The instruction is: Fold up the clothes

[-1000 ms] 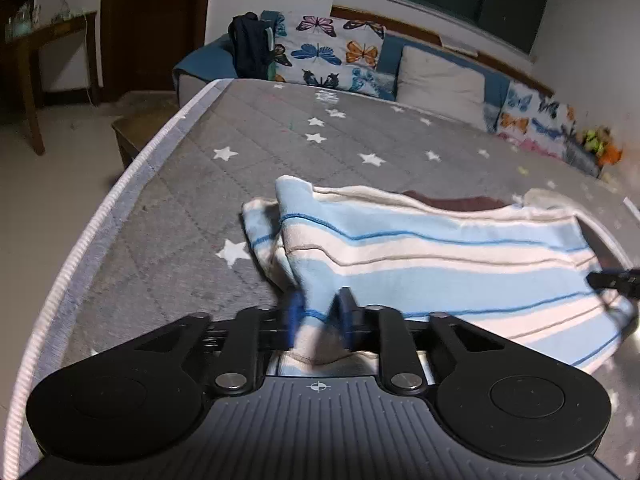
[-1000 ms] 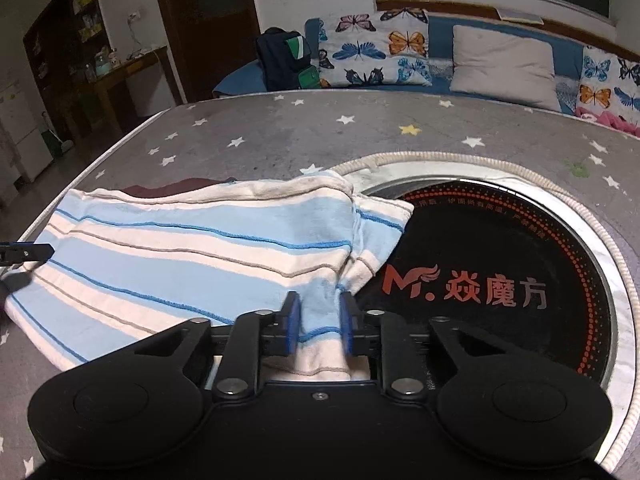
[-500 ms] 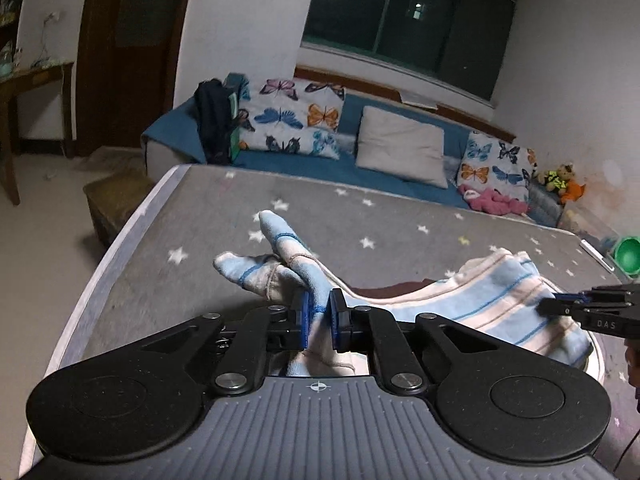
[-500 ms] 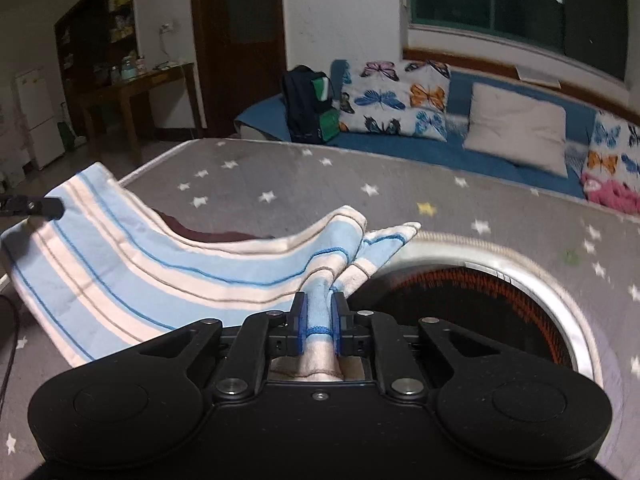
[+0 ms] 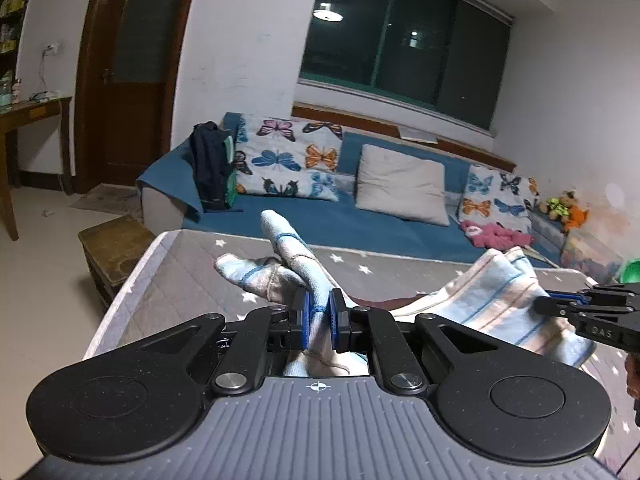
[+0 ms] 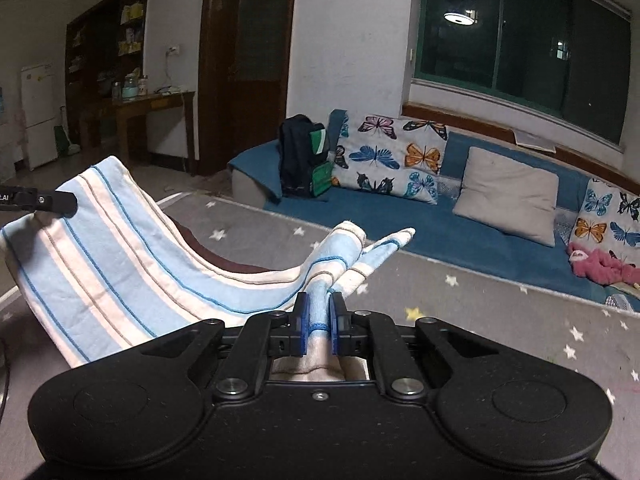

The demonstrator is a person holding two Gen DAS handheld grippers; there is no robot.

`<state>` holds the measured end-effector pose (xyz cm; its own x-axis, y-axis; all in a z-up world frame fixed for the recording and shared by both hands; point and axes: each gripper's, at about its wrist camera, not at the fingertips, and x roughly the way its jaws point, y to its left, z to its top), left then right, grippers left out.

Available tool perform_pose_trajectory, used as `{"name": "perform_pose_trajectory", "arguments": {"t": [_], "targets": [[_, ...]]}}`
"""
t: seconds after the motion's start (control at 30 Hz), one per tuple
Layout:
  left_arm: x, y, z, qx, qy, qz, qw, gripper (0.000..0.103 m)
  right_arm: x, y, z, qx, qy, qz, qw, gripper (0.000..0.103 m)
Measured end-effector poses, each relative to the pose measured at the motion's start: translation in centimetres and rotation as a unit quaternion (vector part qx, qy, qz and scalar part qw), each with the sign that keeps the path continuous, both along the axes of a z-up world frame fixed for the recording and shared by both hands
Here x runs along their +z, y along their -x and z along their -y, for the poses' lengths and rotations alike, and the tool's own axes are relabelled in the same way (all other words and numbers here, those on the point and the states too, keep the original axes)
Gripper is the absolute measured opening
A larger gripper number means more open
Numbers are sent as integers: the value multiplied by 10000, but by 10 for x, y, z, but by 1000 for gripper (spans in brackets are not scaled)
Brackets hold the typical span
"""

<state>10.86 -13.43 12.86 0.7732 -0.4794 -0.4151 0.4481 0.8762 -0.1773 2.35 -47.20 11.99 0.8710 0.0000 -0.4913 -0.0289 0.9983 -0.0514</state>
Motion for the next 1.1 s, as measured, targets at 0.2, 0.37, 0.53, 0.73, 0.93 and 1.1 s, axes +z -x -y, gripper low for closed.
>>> {"name": "perform_pose_trajectory", "arguments": {"t": [0.2, 0.37, 0.53, 0.73, 0.93, 1.1], "targets": [[-18, -25, 8, 213, -151, -200, 9995, 10, -14, -30, 10, -158, 31, -81, 9998, 11], [-52, -38, 6, 354, -401, -586, 9968, 10, -43, -41, 19, -334, 63, -356, 9988, 11], [-80, -53, -6, 553, -602, -895, 9926, 10, -71, -49, 31, -519, 45, -727, 9960, 11], [-93, -59, -16, 622, -760, -1104, 9890, 15, -90, -56, 31, -642, 47, -1008, 9928, 19], [-87, -40, -24, 702, -923, -981, 9884, 26, -85, -44, 28, -714, 91, -984, 9925, 20], [-78, -16, -31, 733, -987, -813, 9891, 37, -81, -15, 32, -901, 67, -922, 9916, 29]]}}
